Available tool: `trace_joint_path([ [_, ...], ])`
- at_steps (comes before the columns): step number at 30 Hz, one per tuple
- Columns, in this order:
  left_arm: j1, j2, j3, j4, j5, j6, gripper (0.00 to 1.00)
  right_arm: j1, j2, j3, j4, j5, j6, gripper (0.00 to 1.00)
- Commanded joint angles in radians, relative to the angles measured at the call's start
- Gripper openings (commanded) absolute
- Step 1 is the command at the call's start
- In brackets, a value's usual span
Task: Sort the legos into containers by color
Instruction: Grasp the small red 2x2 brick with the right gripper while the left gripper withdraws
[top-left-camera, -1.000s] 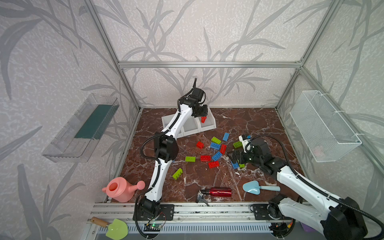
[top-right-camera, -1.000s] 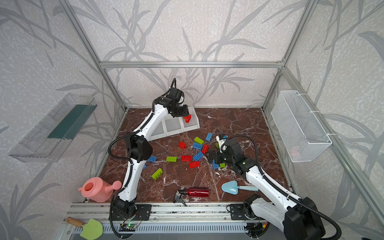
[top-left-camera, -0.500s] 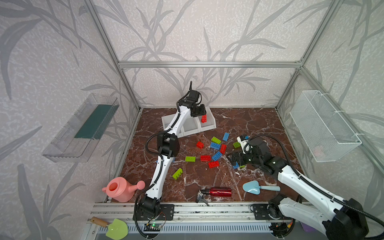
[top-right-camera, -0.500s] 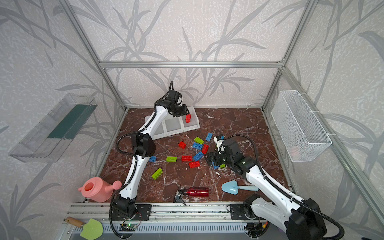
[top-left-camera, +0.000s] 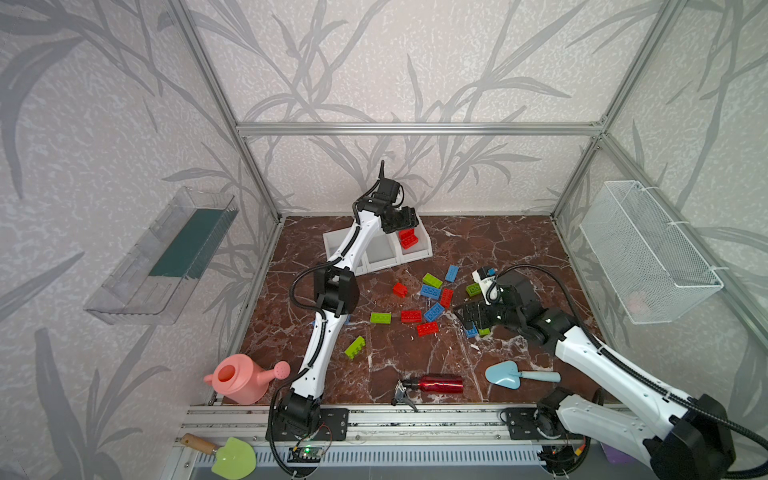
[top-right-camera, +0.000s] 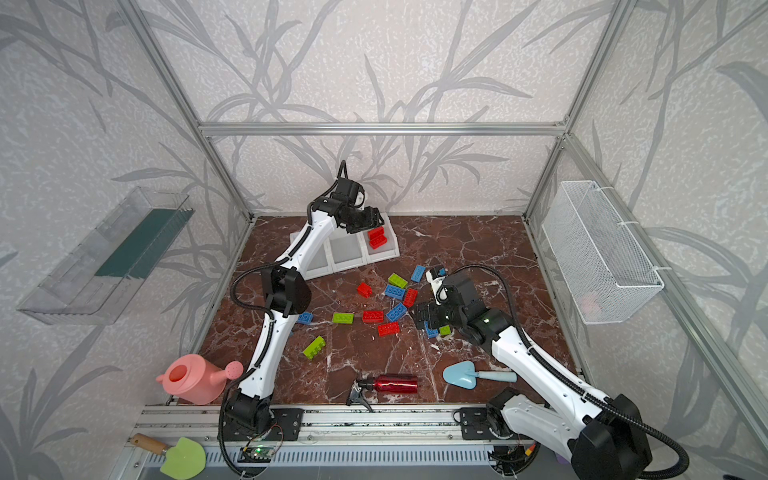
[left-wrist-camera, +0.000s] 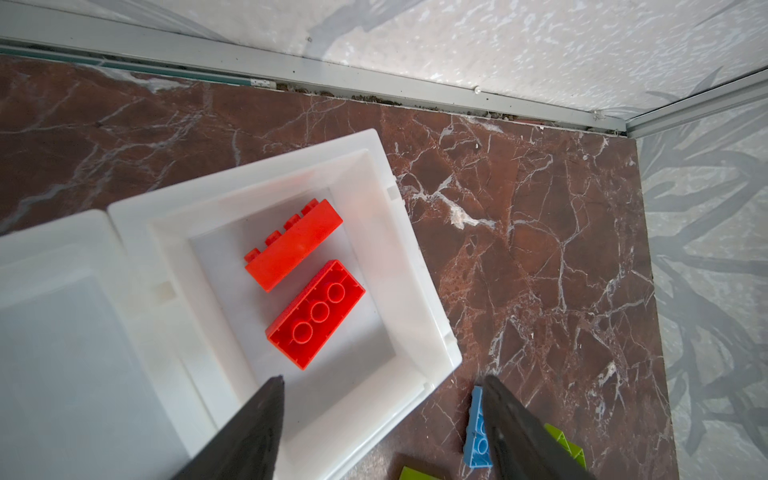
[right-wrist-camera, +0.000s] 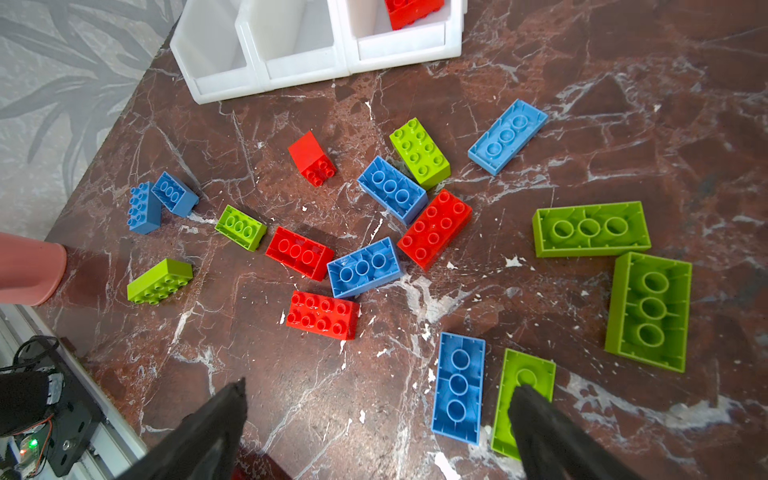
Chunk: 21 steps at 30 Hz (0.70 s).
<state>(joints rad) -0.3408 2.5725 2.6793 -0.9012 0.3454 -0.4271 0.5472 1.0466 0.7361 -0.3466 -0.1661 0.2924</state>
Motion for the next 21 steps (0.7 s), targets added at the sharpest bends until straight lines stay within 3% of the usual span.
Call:
trace_joint_path([
  [1,0.002,-0.172,-0.029,-0.063,-0.017,0.025,0.77,0.005,0.008,0.044,-0.025,-0.016,-0.035,0.99],
  [4,-0.002,-0.295,-0.169,-0.076,-0.034,0.034,0.77,0.007,0.022,0.051,-0.001,-0.021,-0.029,0.99],
  [10,-0.014,-0.68,-0.67,0.061,-0.106,0.023,0.78,0.04,0.087,0.073,0.074,-0.008,-0.008,0.99],
  [21,-0.018,-1.275,-1.373,0.039,-0.172,-0.009,0.78,0.171,0.392,0.259,0.095,0.041,-0.003,0.99],
])
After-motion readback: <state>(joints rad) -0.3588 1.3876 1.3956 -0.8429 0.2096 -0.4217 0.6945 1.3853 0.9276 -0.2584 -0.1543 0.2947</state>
